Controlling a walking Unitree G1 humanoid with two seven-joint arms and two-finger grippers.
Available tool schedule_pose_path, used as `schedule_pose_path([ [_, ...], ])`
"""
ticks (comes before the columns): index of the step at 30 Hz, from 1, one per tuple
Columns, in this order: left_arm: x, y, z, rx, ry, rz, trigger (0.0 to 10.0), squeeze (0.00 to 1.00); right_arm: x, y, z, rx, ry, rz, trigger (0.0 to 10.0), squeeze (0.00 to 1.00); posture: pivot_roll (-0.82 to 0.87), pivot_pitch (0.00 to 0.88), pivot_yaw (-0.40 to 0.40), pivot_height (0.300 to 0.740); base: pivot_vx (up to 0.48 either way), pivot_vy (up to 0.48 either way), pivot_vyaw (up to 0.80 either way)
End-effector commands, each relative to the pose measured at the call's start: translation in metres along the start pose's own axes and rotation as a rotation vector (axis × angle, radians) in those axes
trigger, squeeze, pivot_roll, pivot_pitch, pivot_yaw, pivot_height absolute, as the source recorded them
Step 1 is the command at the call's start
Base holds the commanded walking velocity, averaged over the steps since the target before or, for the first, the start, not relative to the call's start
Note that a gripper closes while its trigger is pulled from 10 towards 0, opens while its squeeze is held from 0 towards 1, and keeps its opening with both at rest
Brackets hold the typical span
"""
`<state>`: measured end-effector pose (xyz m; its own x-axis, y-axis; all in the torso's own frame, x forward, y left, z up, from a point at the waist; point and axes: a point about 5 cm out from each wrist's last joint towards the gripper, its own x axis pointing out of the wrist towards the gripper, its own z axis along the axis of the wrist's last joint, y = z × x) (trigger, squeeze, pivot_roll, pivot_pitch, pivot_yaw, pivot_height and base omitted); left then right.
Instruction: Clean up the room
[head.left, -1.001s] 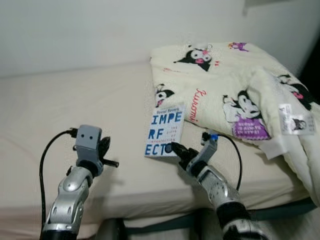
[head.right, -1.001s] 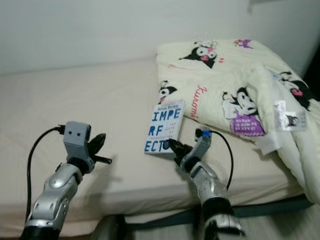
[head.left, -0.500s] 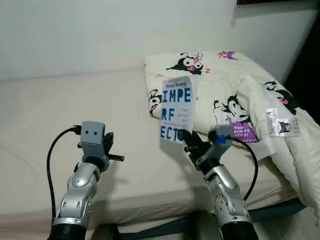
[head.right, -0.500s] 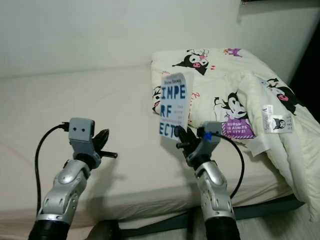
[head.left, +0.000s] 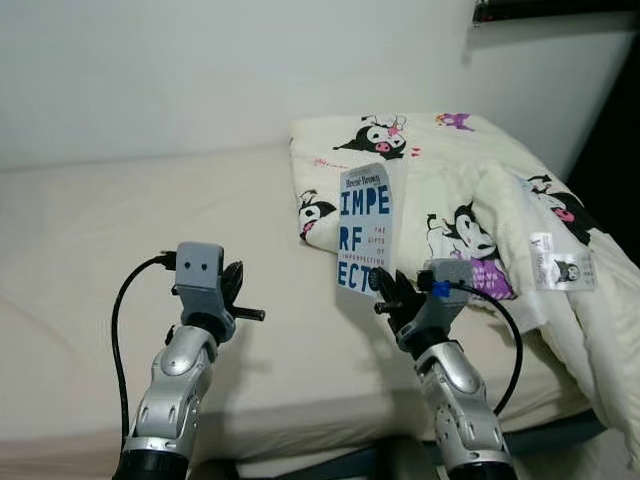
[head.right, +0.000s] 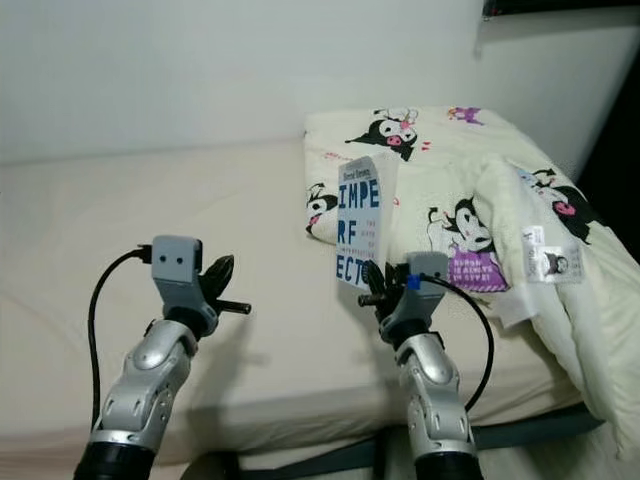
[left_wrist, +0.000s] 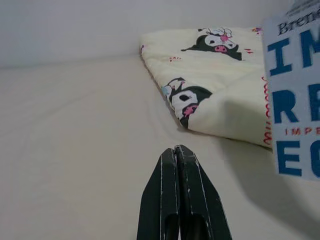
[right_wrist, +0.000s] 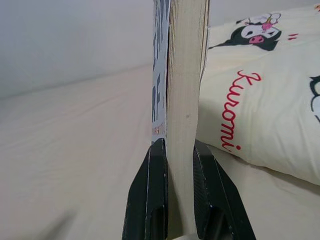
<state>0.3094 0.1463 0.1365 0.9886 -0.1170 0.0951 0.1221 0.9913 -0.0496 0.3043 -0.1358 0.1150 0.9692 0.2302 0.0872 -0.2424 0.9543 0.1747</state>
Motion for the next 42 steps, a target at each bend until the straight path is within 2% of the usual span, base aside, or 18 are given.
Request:
schedule_pose_path([
  [1,-0.003,-0.001,-0.001,-0.004,-0.009,-0.002,10.0,0.00,0.002,0.005,0.008,-0.019,-0.041,0.014,10.0,0.00,-0.02,0.000,0.013,0.635,0.000,0.000,0.00],
  [8,-0.003,0.001,0.002,-0.048,-0.031,0.022,10.0,0.00,0.001,0.007,0.007,-0.026,-0.024,0.012,10.0,0.00,-0.02,0.000,0.008,0.655,0.000,0.000,0.00],
  [14,-0.006,0.004,-0.002,-0.082,0.000,0.032,10.0,0.00,0.001,0.012,0.005,-0.031,-0.005,0.031,10.0,0.00,-0.02,0.000,0.004,0.680,0.000,0.000,0.00],
  [29,-0.007,0.009,-0.004,-0.036,-0.003,0.056,10.0,0.00,0.001,0.016,0.002,-0.042,0.017,0.051,10.0,0.00,-0.02,0.000,0.003,0.730,0.000,0.000,0.00],
  [32,-0.007,0.010,-0.004,-0.022,0.006,0.054,10.0,0.00,0.000,0.016,0.000,-0.060,0.038,0.050,10.0,0.00,-0.02,0.000,0.004,0.740,0.000,0.000,0.00],
  [33,-0.007,0.011,-0.006,-0.018,0.017,0.053,10.0,0.00,0.000,0.014,-0.007,-0.079,0.077,0.043,10.0,0.00,-0.02,0.000,0.005,0.740,0.000,0.000,0.00],
  [34,-0.008,0.012,-0.008,-0.016,0.030,0.059,10.0,0.00,-0.002,0.012,-0.015,-0.140,0.123,0.038,10.0,0.00,-0.01,0.000,0.006,0.740,0.000,0.000,0.00],
  [35,-0.008,0.012,-0.008,-0.016,0.030,0.059,10.0,0.00,-0.002,0.012,-0.015,-0.140,0.123,0.038,10.0,0.00,-0.01,0.000,0.006,0.740,0.000,0.000,0.00],
  [36,-0.008,0.012,-0.010,-0.014,0.040,0.063,10.0,0.00,-0.003,0.010,-0.020,-0.185,0.155,0.035,10.0,0.00,-0.01,0.000,0.006,0.740,0.000,0.000,0.00],
  [39,-0.009,0.014,-0.012,0.005,0.052,0.070,10.0,0.00,-0.004,0.009,-0.023,-0.212,0.157,0.021,10.0,0.00,-0.01,0.000,0.007,0.740,0.000,0.000,0.00],
  [42,-0.008,0.014,-0.013,0.011,0.056,0.069,10.0,0.00,-0.004,0.008,-0.022,-0.201,0.146,0.009,10.0,0.00,-0.01,0.000,0.009,0.740,0.000,0.000,0.00],
])
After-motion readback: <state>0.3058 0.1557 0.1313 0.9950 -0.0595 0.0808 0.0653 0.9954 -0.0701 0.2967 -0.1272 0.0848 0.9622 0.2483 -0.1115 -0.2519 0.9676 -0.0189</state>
